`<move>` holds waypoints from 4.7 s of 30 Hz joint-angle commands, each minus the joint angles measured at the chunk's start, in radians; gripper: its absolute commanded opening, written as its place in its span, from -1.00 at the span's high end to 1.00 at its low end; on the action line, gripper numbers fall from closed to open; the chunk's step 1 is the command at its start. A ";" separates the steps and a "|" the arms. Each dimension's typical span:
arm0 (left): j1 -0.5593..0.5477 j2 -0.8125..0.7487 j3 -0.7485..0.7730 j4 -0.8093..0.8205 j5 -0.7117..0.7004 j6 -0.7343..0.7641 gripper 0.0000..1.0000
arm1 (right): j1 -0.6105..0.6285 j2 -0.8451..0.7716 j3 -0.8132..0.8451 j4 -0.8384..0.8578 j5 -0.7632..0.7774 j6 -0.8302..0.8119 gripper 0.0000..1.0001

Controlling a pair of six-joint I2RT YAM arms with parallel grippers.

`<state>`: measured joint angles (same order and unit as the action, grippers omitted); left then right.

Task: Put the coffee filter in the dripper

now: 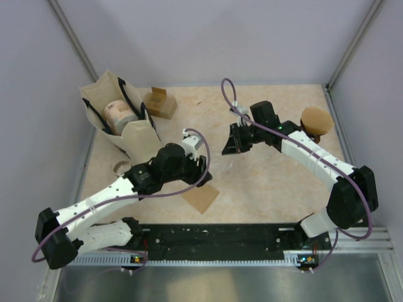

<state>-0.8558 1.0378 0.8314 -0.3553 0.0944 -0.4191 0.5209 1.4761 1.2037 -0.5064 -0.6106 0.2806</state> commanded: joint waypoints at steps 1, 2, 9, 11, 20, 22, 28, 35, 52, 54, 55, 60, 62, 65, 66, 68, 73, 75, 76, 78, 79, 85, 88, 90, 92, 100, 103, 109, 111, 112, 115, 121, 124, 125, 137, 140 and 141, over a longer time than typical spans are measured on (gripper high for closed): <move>-0.019 0.018 0.054 0.039 -0.048 0.011 -0.14 | 0.013 -0.030 0.010 0.017 -0.009 -0.009 1.00; -0.020 0.021 0.057 0.039 -0.059 0.009 -0.07 | 0.013 -0.030 0.011 0.014 -0.009 -0.009 1.00; -0.028 0.025 0.066 0.042 -0.085 0.006 0.26 | 0.016 -0.027 0.005 0.009 -0.017 -0.017 1.00; -0.029 0.028 0.069 0.047 -0.085 0.006 0.25 | 0.019 -0.022 0.008 0.009 -0.024 -0.017 1.00; -0.040 0.042 0.075 0.073 -0.143 -0.012 1.00 | 0.036 -0.014 0.013 0.009 -0.025 -0.015 1.00; -0.042 0.038 0.066 0.082 -0.159 -0.017 1.00 | 0.036 -0.011 0.013 0.008 -0.023 -0.012 1.00; -0.048 0.016 0.037 0.082 -0.220 -0.018 1.00 | 0.036 -0.003 0.059 0.009 0.020 -0.012 0.04; -0.051 -0.057 -0.028 0.085 -0.308 -0.043 1.00 | 0.034 0.000 0.148 0.061 0.060 0.017 -0.41; -0.055 -0.269 0.178 -0.140 -0.738 0.124 1.00 | 0.033 -0.315 -0.110 0.302 0.491 0.072 -0.98; -0.054 -0.245 0.257 -0.198 -0.826 0.115 1.00 | 0.033 -0.319 -0.116 0.305 0.483 0.074 -0.98; -0.054 -0.234 0.297 -0.226 -0.870 0.102 1.00 | 0.033 -0.316 -0.116 0.302 0.479 0.072 -0.98; -0.054 -0.194 0.441 -0.474 -1.064 -0.071 1.00 | 0.031 -0.300 -0.119 0.298 0.437 0.077 -0.98; -0.054 -0.203 0.472 -0.612 -1.131 -0.179 1.00 | 0.033 -0.292 -0.113 0.283 0.423 0.066 -0.98; -0.054 -0.237 0.489 -0.735 -1.124 -0.271 1.00 | 0.028 -0.289 -0.122 0.273 0.423 0.055 -0.98; -0.054 -0.243 0.497 -0.776 -1.119 -0.305 1.00 | 0.027 -0.290 -0.125 0.275 0.425 0.054 -0.98; -0.054 -0.252 0.491 -0.853 -1.131 -0.366 1.00 | 0.025 -0.286 -0.128 0.273 0.423 0.054 -0.98; -0.054 -0.269 0.418 -0.984 -1.139 -0.523 1.00 | 0.007 -0.269 -0.131 0.273 0.402 0.051 -0.98; -0.054 -0.286 0.362 -0.976 -1.145 -0.565 1.00 | 0.002 -0.264 -0.131 0.273 0.396 0.049 -0.98; -0.054 -0.286 0.335 -0.975 -1.150 -0.592 1.00 | -0.002 -0.260 -0.133 0.273 0.394 0.051 -0.98; -0.052 -0.277 0.293 -1.002 -1.176 -0.651 1.00 | -0.009 -0.255 -0.133 0.276 0.388 0.051 -0.98; -0.052 -0.263 0.279 -1.039 -1.199 -0.732 1.00 | -0.012 -0.255 -0.133 0.275 0.384 0.052 -0.98; -0.052 -0.208 0.253 -1.142 -1.300 -0.937 1.00 | -0.022 -0.235 -0.144 0.281 0.379 0.052 -0.98; -0.046 -0.228 0.201 -0.938 -1.288 -0.778 1.00 | -0.028 -0.220 -0.144 0.282 0.359 0.057 -0.98; -0.013 -0.239 0.173 -0.884 -1.270 -0.741 1.00 | -0.033 -0.217 -0.147 0.282 0.345 0.060 -0.98; 0.024 -0.252 0.163 -0.837 -1.225 -0.697 1.00 | -0.036 -0.217 -0.151 0.284 0.345 0.060 -0.98; 0.035 -0.203 0.218 -1.077 -1.213 -0.852 1.00 | -0.053 -0.215 -0.159 0.289 0.347 0.061 -0.98; 0.044 -0.188 0.196 -1.041 -1.230 -0.848 1.00 | -0.055 -0.214 -0.161 0.289 0.342 0.063 -0.98; 0.156 -0.206 0.115 -0.841 -1.220 -0.718 1.00 | -0.061 -0.214 -0.167 0.295 0.341 0.062 -0.98; 0.179 -0.228 0.103 -0.795 -1.229 -0.683 1.00 | -0.062 -0.208 -0.165 0.296 0.331 0.063 -0.98; 0.182 -0.243 0.095 -0.775 -1.240 -0.670 1.00 | -0.062 -0.208 -0.165 0.295 0.327 0.063 -0.98; 0.189 -0.288 0.048 -0.629 -1.243 -0.531 1.00 | -0.064 -0.197 -0.165 0.296 0.324 0.063 -0.98; 0.219 -0.269 -0.003 -0.543 -1.256 -0.481 1.00 | -0.071 -0.192 -0.165 0.296 0.308 0.063 -0.98; 0.221 -0.233 -0.006 -0.597 -1.285 -0.543 1.00 | -0.073 -0.194 -0.168 0.296 0.308 0.060 -0.98; 0.219 -0.226 -0.009 -0.588 -1.288 -0.544 1.00 | -0.073 -0.194 -0.168 0.298 0.308 0.060 -0.98; 0.258 -0.216 -0.094 -0.405 -1.222 -0.429 1.00 | -0.076 -0.192 -0.170 0.296 0.298 0.055 -0.98; 0.256 -0.219 -0.086 -0.447 -1.191 -0.460 1.00 | -0.076 -0.192 -0.168 0.298 0.296 0.054 -0.98; 0.256 -0.220 -0.089 -0.451 -1.175 -0.463 0.95 | -0.075 -0.191 -0.170 0.298 0.296 0.051 -0.98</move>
<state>-0.6025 0.8249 0.7486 -0.8257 -1.1484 -0.8757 0.4549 1.2896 1.0336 -0.2516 -0.3016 0.3416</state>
